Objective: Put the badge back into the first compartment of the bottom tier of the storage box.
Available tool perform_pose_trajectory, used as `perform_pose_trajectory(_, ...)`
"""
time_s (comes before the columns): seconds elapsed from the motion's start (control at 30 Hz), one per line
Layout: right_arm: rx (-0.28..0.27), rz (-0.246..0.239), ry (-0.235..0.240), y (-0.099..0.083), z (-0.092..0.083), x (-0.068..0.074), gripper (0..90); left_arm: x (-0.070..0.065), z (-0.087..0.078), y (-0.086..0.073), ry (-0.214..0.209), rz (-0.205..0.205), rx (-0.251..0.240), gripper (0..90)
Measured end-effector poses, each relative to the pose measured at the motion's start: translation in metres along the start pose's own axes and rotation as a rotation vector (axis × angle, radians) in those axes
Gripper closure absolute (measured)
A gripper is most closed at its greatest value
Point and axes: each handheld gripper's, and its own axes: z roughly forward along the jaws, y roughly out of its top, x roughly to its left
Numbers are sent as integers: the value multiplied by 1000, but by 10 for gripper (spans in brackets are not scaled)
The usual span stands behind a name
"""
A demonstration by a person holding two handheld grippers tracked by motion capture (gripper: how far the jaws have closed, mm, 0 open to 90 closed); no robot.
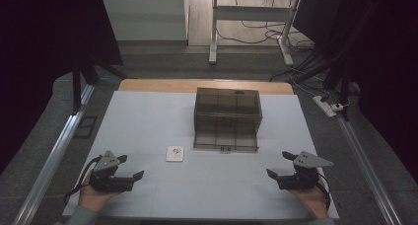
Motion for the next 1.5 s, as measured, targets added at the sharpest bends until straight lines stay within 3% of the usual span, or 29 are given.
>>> perform_pose_trajectory(0.73,17,-19,8,-1,4,0,127,2,2,-1,8,8,17,151)
perform_pose_trajectory(1.0,23,-20,8,-2,4,0,127,2,1,4,24,44,32,153)
perform_pose_trajectory(1.5,44,-19,13,-3,9,-2,133,5,0,22,-22,81,28,159)
